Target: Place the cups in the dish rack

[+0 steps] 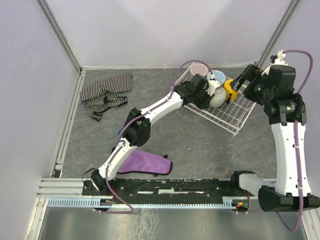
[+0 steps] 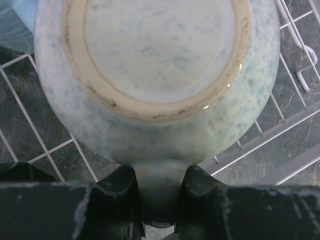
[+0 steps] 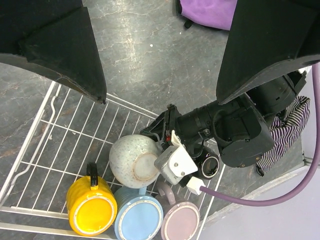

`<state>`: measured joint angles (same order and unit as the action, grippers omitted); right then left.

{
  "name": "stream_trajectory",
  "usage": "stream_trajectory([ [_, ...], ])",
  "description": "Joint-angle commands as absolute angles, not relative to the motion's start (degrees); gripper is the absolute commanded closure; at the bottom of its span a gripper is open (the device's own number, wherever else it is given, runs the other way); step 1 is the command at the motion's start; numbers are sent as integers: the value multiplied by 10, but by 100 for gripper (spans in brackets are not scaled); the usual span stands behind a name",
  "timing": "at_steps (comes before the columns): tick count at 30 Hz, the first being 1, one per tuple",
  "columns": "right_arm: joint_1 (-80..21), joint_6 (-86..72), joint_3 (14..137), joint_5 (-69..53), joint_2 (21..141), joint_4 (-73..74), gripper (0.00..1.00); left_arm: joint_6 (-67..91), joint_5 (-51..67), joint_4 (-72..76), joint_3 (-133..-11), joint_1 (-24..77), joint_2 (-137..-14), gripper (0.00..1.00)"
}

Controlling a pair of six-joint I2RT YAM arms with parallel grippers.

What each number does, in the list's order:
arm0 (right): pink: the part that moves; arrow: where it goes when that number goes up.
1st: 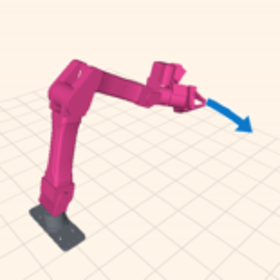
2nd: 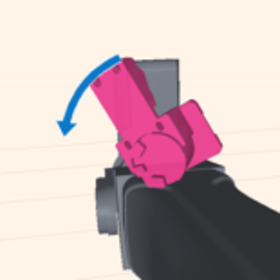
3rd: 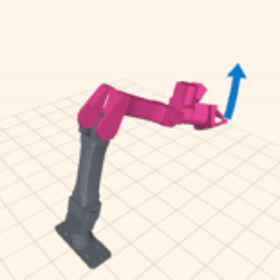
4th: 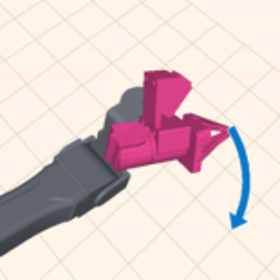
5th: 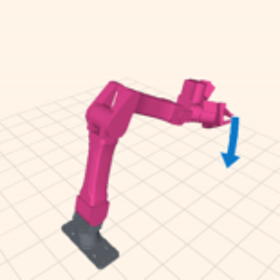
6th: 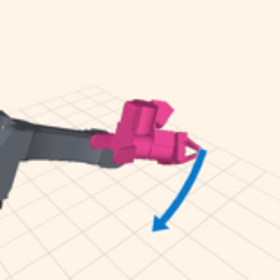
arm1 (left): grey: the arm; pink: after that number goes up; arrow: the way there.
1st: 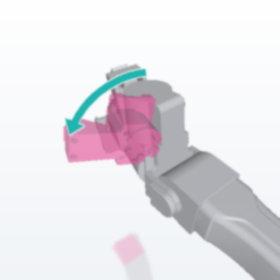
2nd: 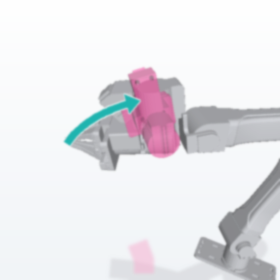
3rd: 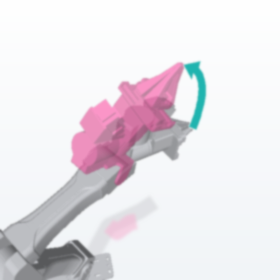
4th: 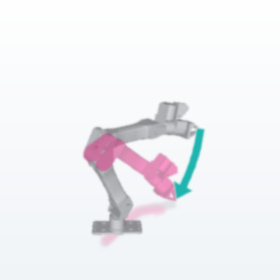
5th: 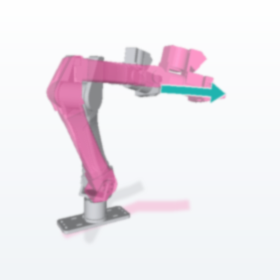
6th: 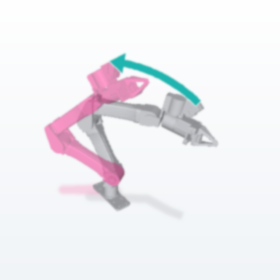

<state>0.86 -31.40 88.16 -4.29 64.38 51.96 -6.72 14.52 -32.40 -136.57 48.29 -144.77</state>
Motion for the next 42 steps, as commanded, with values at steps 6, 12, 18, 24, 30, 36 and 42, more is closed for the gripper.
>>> stream_trajectory([
  [6,7,-311,879,-51,658,510,3,-138,173,-345,-1361,485,-1458,97],
  [12,11,-278,918,-5,732,590,3,-155,149,-363,-1321,486,-1436,97],
  [18,38,-259,944,1,800,604,7,-158,128,-368,-1288,485,-1408,97],
  [24,97,-250,954,-38,848,604,15,-158,124,-375,-1243,481,-1389,97],
  [30,112,-245,954,-54,876,598,16,-163,139,-375,-1189,467,-1350,97],
  [36,115,-249,951,-98,892,583,19,-172,141,-370,-1111,457,-1296,97],
  [42,104,-221,972,-158,908,601,23,-164,152,-345,-1093,466,-1291,97],
])
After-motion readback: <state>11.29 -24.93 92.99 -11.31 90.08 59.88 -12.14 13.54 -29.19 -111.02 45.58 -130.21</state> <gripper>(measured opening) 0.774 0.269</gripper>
